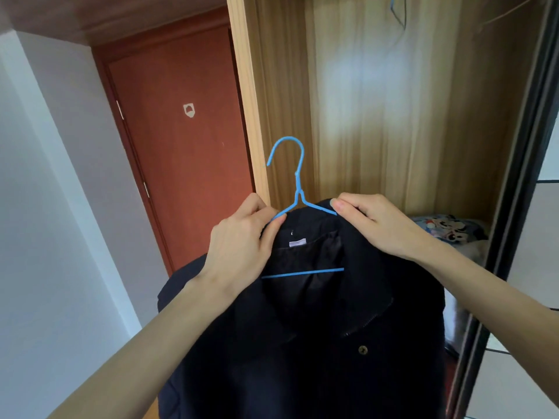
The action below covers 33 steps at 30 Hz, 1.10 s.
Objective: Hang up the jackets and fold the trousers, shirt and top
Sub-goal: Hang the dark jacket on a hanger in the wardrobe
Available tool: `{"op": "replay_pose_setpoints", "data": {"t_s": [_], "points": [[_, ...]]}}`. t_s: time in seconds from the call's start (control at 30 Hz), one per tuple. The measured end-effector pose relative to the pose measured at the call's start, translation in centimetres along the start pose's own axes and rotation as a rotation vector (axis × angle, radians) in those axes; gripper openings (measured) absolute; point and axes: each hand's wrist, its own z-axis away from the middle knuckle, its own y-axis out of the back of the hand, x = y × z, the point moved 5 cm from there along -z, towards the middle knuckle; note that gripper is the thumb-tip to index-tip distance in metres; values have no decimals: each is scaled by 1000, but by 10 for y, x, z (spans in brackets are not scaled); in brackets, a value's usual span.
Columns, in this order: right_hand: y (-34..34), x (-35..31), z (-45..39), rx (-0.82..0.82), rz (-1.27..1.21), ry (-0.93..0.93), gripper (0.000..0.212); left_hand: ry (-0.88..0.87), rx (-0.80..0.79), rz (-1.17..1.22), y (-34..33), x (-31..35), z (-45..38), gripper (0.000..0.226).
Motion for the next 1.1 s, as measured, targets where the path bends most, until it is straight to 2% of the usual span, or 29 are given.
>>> {"op": "replay_pose_setpoints", "data": {"t_s": [0.17, 0.27, 0.37, 0.5, 0.63, 0.7, 0.77, 0.83, 0.93, 1.1], "points": [[19, 17, 11, 6, 32, -16, 46, 13, 39, -25, -7, 10, -9, 28], [28, 30, 21, 31, 121, -21, 46, 47, 41, 71, -16, 8, -13, 18], [34, 42, 33, 8, 310, 29, 41, 45, -16, 222, -28, 10, -18, 33], [47, 50, 39, 59, 171, 46, 28, -29, 12, 280, -42, 24, -32, 17], [70, 61, 42, 59, 214, 17, 39, -62, 46, 254, -57, 42, -54, 25], [84, 64, 43, 44, 406, 70, 54, -73, 67, 255, -64, 53, -69, 25], [99, 69, 42, 52, 564, 110, 59, -76, 81, 265, -71, 63, -86, 25], [115, 73, 38, 85, 559, 98, 56, -83, 88, 275, -78, 71, -104, 24], [143, 77, 28, 145, 393, 23, 48, -87, 94, 265, -88, 81, -133, 23], [180, 76, 8, 227, 335, -54, 16, -46, 94, 298, -101, 85, -186, 22]]}}
